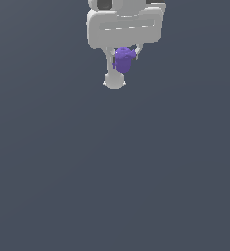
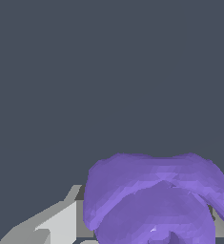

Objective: Pick up the object and move it to a goal position.

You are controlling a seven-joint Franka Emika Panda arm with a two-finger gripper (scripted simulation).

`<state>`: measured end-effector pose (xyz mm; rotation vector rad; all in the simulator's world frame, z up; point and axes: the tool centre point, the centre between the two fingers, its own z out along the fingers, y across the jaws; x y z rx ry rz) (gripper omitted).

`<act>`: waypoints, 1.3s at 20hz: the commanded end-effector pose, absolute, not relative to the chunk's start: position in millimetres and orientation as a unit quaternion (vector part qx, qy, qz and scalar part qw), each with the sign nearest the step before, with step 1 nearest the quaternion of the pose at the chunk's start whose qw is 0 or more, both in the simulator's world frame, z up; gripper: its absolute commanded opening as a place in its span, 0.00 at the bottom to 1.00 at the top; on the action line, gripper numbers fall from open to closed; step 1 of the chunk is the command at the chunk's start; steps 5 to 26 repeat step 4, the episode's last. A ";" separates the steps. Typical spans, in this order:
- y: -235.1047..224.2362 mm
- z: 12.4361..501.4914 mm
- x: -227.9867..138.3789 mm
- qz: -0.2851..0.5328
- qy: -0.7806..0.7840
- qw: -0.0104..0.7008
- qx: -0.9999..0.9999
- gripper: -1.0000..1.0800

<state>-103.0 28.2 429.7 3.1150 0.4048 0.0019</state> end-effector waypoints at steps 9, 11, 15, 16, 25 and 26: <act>29.0 437.6 -104.7 0.000 0.129 0.000 0.992 0.00; 29.0 437.6 -104.7 0.000 0.129 0.000 0.992 0.00; 29.0 437.6 -104.7 0.000 0.129 0.000 0.992 0.00; 29.0 437.6 -104.7 0.000 0.129 0.000 0.992 0.00; 29.0 437.6 -104.7 0.000 0.129 0.000 0.992 0.00; 29.0 437.6 -104.7 0.000 0.129 0.000 0.992 0.00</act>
